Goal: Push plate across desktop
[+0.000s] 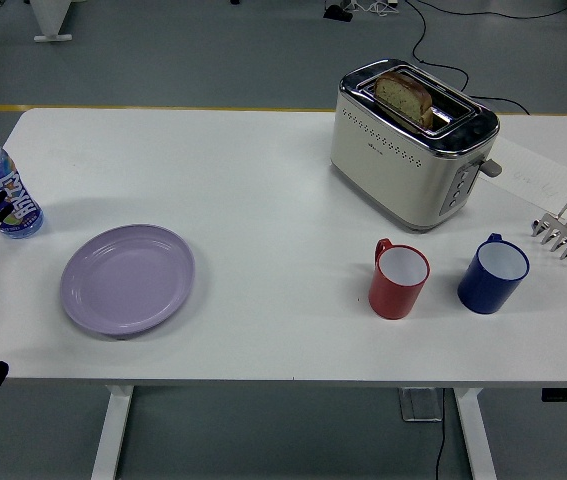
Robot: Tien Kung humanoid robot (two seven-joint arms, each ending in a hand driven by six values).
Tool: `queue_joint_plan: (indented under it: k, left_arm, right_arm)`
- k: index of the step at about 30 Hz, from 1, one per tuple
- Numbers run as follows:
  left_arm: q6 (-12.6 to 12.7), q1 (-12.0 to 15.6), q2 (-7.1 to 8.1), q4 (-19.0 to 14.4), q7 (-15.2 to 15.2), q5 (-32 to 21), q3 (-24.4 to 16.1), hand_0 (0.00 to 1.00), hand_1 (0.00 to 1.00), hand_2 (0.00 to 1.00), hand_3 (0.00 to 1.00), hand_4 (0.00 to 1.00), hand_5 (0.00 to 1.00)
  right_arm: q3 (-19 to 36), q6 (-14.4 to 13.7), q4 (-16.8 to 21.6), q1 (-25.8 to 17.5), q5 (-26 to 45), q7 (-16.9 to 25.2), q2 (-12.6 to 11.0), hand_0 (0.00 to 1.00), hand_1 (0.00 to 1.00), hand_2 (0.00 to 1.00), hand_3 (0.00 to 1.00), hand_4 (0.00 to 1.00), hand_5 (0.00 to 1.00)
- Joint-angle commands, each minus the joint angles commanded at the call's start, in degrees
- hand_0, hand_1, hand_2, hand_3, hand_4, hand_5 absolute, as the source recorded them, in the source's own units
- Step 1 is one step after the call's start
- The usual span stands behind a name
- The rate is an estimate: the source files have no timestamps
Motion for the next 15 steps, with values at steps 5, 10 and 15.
queue_joint_plan:
  k: [5,10,15]
  left_arm:
    - [0.02,-0.19,-0.03,0.11,-0.01,0.01,-0.09,0.765,0.781,0.774,0.698,0.524,0.998]
    - [0.09,-0.27,-0.08,0.39,-0.04,0.08,-0.35,0.765,0.781,0.774,0.698,0.523,0.998]
    - [0.12,-0.41,-0.1,0.5,-0.03,0.05,-0.3,0.765,0.78,0.774,0.698,0.525,0.998]
  right_arm:
    - [0.13,-0.17,-0.17,0.26,0.06,0.01,0.0,0.634,0.55,0.689,0.686,0.488,0.796]
    - [0.28,-0.21,-0.5,0.42,0.06,-0.03,0.0,0.634,0.55,0.687,0.685,0.489,0.793]
    - [1.11,-0.77,-0.42,0.54,-1.1,-0.32,0.0,0.633,0.549,0.684,0.686,0.489,0.788]
